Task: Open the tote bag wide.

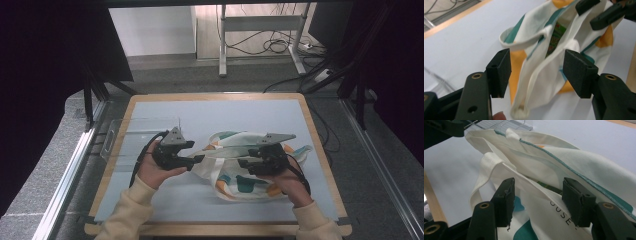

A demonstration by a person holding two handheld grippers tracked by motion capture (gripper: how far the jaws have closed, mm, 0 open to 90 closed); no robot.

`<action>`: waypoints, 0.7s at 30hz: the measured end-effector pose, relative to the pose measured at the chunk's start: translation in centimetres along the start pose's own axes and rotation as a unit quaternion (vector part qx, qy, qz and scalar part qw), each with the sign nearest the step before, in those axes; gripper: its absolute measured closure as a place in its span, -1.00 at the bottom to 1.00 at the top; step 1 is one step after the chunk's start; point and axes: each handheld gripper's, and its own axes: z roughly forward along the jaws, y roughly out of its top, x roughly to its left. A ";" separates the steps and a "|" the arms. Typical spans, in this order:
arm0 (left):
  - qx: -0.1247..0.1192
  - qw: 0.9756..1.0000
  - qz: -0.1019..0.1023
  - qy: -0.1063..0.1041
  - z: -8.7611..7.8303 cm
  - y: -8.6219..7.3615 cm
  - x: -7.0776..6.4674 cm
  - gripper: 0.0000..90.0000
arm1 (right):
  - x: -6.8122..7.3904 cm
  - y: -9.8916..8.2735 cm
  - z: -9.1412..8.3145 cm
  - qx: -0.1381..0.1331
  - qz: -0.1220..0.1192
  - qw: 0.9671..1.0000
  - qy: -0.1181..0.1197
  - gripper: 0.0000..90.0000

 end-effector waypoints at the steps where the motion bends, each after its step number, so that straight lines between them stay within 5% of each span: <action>1: -0.001 1.000 0.000 -0.003 0.3 0.3 0.0 -0.11 | 0.0 0.0 0.0 0.000 0.000 1.000 0.000 -0.03; 10: 0.002 0.999 0.034 -0.011 2.8 2.8 -0.2 -0.15 | 0.3 -0.2 0.0 0.004 -0.008 1.000 -0.006 0.00; 21: 0.024 0.998 0.051 -0.032 6.0 4.3 -0.1 -0.21 | 0.3 -0.2 0.0 0.005 -0.017 1.000 -0.016 0.07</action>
